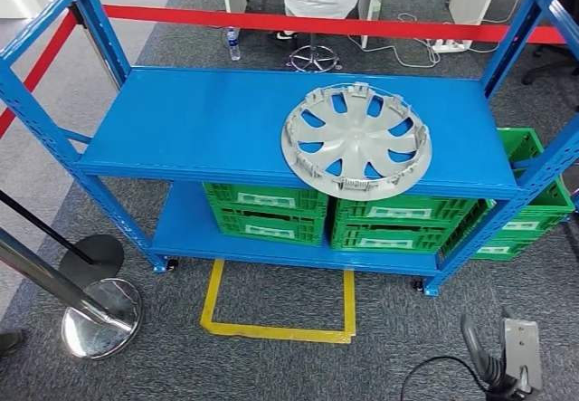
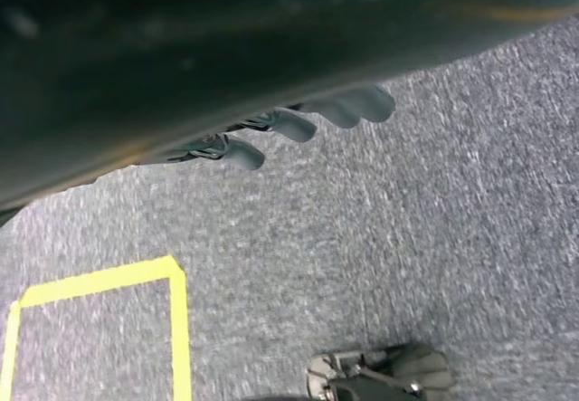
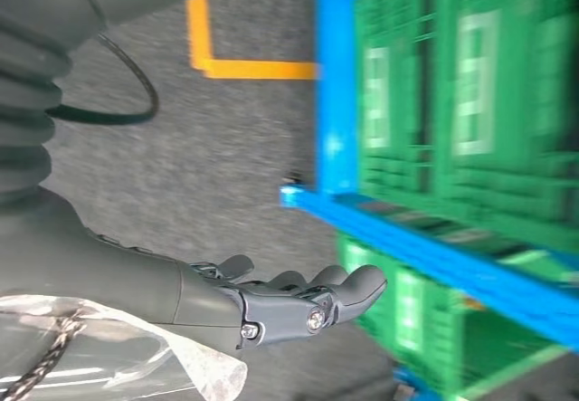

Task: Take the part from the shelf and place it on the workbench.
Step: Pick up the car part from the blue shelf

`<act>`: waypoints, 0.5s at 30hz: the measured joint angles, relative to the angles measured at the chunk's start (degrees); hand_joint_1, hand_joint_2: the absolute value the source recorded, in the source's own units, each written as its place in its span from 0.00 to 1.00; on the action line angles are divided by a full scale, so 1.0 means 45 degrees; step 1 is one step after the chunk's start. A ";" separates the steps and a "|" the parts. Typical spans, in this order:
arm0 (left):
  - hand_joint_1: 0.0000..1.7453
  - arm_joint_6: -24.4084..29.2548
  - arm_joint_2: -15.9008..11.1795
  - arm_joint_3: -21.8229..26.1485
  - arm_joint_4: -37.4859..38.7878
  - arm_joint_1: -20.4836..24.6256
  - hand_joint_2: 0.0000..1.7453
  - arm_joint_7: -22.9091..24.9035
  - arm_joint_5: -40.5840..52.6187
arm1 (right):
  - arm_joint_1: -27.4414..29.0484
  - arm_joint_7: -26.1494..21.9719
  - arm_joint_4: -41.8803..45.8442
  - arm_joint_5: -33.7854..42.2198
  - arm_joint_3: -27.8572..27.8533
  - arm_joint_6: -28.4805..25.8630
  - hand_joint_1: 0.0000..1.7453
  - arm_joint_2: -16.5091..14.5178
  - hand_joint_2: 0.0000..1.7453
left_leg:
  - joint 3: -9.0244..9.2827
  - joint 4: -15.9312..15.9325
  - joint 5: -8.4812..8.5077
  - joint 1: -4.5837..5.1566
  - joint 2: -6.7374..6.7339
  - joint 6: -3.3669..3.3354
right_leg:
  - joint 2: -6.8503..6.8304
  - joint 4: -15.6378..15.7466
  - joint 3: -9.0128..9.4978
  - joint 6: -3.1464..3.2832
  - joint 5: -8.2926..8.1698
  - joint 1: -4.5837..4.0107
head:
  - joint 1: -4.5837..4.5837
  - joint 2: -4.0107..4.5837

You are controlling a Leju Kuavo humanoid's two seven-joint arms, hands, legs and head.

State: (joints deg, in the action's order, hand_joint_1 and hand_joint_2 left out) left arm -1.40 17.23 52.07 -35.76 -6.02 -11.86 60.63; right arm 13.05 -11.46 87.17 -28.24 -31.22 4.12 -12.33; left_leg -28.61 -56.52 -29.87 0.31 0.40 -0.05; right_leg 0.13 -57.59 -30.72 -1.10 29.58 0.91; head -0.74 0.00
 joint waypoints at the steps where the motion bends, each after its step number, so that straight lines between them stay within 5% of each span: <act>1: 0.00 -0.0024 0.0011 0.0173 -0.0008 0.0025 0.00 -0.0056 0.0170 | 0.0084 -0.0023 0.0294 0.0016 0.0285 -0.0148 0.00 0.0096 1.00 | 0.0003 0.0000 0.0000 0.0000 0.0000 0.0000 | -0.0001 0.0000 -0.0001 0.0000 0.0000 0.0000 | -0.0001 0.0000; 15: 0.00 -0.0194 0.0078 0.1674 -0.0013 0.0263 0.00 -0.0584 0.1788 | 0.1062 0.0016 0.3717 -0.1406 0.4455 -0.2766 0.00 0.2079 1.00 | -0.0002 0.0000 0.0000 0.0001 0.0000 -0.0001 | -0.0005 0.0000 0.0000 0.0000 0.0000 0.0001 | -0.0003 0.0000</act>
State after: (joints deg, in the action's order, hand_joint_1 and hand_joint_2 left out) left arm -2.27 17.58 59.60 -35.82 -4.84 -14.49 68.68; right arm 17.83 -11.39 103.89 -34.57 -11.17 -8.33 -2.97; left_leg -28.62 -56.52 -29.87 0.32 0.40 -0.05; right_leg 0.10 -57.59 -30.72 -1.11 29.58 0.92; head -0.75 0.00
